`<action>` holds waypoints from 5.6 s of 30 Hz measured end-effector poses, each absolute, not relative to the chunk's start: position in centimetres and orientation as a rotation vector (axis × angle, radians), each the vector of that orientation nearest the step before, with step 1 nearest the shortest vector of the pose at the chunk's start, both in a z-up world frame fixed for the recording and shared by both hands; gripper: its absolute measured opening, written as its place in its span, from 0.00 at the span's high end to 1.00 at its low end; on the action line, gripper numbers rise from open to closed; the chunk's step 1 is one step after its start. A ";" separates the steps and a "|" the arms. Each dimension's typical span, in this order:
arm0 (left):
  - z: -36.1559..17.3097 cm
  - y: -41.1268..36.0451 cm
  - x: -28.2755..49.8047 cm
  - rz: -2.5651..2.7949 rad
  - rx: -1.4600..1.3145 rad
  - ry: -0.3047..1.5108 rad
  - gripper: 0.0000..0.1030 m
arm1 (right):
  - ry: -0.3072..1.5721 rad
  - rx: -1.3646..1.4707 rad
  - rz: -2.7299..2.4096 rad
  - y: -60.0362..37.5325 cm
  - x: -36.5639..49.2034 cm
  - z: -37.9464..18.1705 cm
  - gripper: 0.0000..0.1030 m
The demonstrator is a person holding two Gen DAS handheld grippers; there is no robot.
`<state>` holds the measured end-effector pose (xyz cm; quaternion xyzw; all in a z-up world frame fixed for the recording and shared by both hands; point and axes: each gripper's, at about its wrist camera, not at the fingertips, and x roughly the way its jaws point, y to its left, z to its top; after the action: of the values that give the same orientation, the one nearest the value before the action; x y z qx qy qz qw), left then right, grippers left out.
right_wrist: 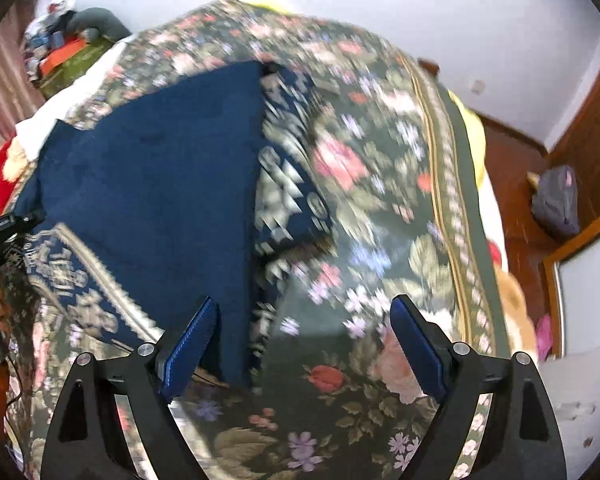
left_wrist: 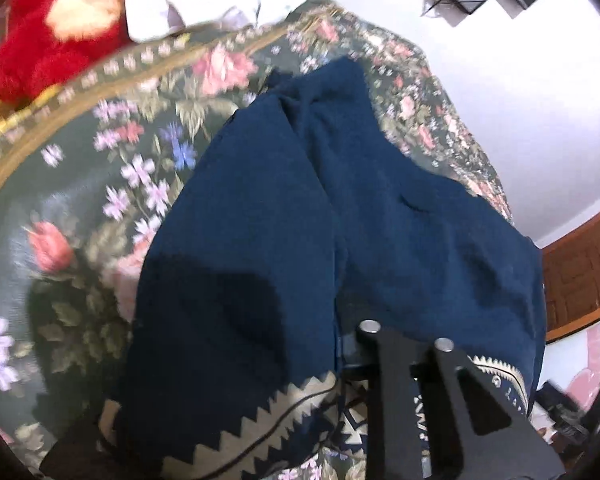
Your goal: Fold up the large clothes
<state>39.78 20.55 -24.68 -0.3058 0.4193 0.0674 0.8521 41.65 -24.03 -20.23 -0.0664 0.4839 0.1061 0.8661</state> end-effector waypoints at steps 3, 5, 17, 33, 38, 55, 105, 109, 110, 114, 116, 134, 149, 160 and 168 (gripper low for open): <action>-22.8 20.0 38.9 0.119 -0.596 0.842 0.81 | 0.967 -0.130 0.318 -21.3 41.2 -18.3 0.15; -21.3 19.6 38.1 0.093 -0.570 0.814 0.82 | 0.955 -0.129 0.391 -18.7 41.0 -17.8 0.15; -18.2 20.9 33.5 0.139 -0.546 0.808 0.84 | 1.070 -0.330 0.570 -4.0 39.0 -24.9 0.04; -9.6 9.5 39.0 -0.003 -0.389 0.699 0.84 | 1.047 0.071 0.520 -19.2 38.0 -16.4 0.03; -8.8 1.4 41.4 -0.140 -0.333 0.697 0.88 | 0.983 0.156 0.428 -27.0 36.0 -13.6 0.03; -17.1 -8.9 40.0 -0.417 -0.047 1.051 0.68 | 0.952 0.235 0.336 -34.8 33.1 -12.6 0.03; -14.6 7.7 35.3 -0.116 -0.125 0.950 0.18 | 1.056 0.046 0.493 -24.1 40.6 -15.0 0.00; -14.9 8.5 37.8 -0.164 -0.245 0.970 0.18 | 1.078 0.079 0.520 -21.5 44.1 -16.0 0.00; -15.4 8.5 38.6 -0.182 -0.273 0.989 0.18 | 1.107 0.091 0.517 -21.2 45.2 -16.9 0.00; -18.1 8.7 41.4 -0.214 -0.384 1.080 0.18 | 1.219 0.204 0.499 -21.6 49.1 -21.2 0.00; -19.6 8.7 42.7 -0.258 -0.455 1.113 0.18 | 1.260 0.272 0.527 -22.1 50.3 -22.8 0.00; -24.1 8.0 46.7 -0.392 -0.607 1.077 0.13 | 1.260 0.358 0.768 -18.1 51.7 -25.7 0.24; -15.8 7.8 42.7 -0.417 -0.438 0.923 0.43 | 1.111 0.293 0.778 -17.3 47.7 -19.1 0.62; -6.9 9.7 37.7 -0.412 -0.403 0.783 0.43 | 0.978 0.246 0.818 -14.9 42.6 -9.3 0.62; -5.1 13.9 33.3 -0.367 -0.401 0.764 0.43 | 0.978 0.244 0.852 -11.0 38.8 -7.8 0.62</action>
<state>33.33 13.93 -5.08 -0.1930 0.3683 -0.1771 0.8920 38.81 -10.95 -7.79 0.1136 0.4543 0.3956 0.7900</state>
